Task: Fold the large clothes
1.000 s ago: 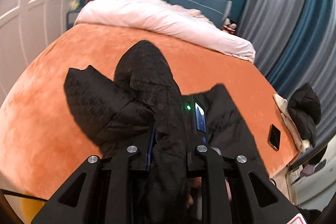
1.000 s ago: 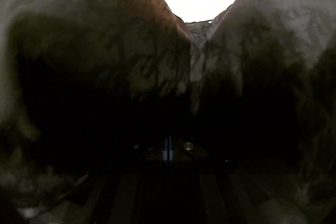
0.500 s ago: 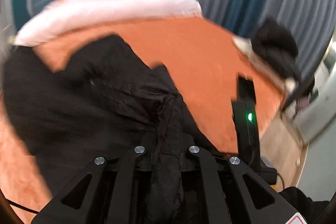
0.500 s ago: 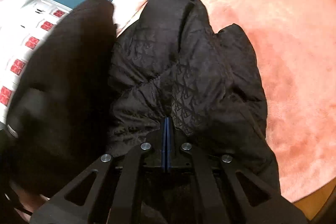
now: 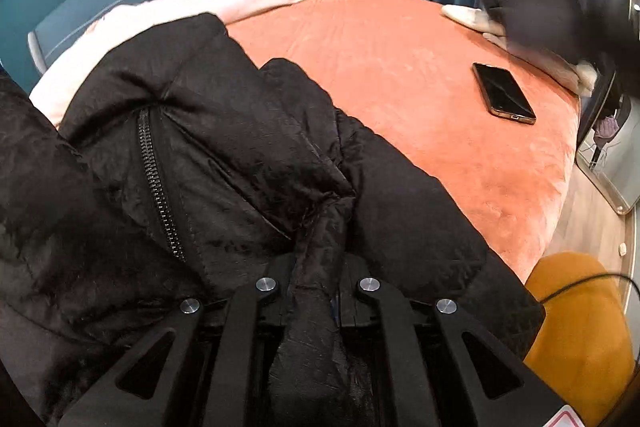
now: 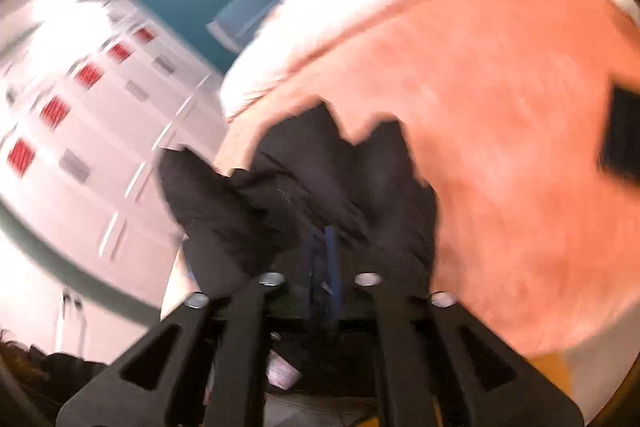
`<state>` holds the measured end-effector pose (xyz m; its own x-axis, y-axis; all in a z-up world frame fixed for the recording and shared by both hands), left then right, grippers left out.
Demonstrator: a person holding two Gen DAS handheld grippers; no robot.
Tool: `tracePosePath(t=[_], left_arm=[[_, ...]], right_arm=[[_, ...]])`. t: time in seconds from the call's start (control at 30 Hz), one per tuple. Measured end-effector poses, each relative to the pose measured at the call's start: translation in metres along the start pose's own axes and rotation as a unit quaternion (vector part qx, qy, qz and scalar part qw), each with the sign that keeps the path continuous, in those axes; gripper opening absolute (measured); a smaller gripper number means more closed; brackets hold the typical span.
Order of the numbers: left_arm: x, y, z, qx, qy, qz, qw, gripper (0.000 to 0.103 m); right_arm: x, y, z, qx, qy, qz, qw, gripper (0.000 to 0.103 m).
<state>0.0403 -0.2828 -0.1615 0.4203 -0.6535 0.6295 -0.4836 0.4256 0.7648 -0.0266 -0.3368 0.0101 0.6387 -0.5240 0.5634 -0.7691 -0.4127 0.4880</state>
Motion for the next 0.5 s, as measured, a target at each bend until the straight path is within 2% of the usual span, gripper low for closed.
tracePosePath(t=[0.03,0.07,0.1,0.13,0.2,0.33,0.37,0.43,0.5], left_arm=[[-0.001,0.003,0.0,-0.003,-0.001,0.007,1.0,0.006],[-0.003,0.005,0.0,-0.005,-0.002,0.009,0.9999,0.006],[-0.004,0.007,0.0,-0.005,-0.004,0.011,0.9999,0.006],[-0.005,0.01,-0.001,-0.004,-0.005,0.013,0.9999,0.006],[-0.006,0.013,0.0,-0.001,-0.009,0.022,0.9997,0.006],[-0.006,0.016,0.006,0.001,-0.011,0.037,0.9993,0.006],[-0.006,0.018,0.006,0.002,-0.012,0.041,0.9991,0.006],[-0.006,0.024,0.006,0.004,-0.018,0.046,0.9988,0.007],[-0.009,0.038,0.007,0.007,-0.032,0.059,0.9977,0.008]], right_arm=[[0.008,-0.012,-0.019,0.005,0.028,-0.008,1.0,0.042],[0.019,-0.023,-0.042,0.021,0.064,-0.026,0.997,0.065],[0.026,-0.024,-0.052,0.036,0.09,-0.043,0.994,0.072],[0.033,-0.038,-0.079,0.064,0.134,-0.082,0.986,0.072],[0.041,-0.06,-0.097,0.099,0.178,-0.139,0.969,0.072],[0.021,-0.136,-0.126,0.07,0.257,-0.273,0.924,0.071],[0.014,-0.147,-0.128,0.059,0.269,-0.297,0.914,0.068],[0.004,-0.164,-0.137,0.053,0.286,-0.334,0.896,0.052],[0.003,-0.173,-0.142,0.053,0.282,-0.349,0.892,0.011]])
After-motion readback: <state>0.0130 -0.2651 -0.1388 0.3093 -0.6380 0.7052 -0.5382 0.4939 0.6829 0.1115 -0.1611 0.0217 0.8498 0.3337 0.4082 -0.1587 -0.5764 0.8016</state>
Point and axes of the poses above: each gripper's, at about its wrist camera, not at the fingertips, and y roughly against the way its jaws point, z to its right, x to its top, the point moved 8 cm from there along -y, roughly the way its jaws point, and after that the axes turned 3 degrees about x, right-handed, at the moved point
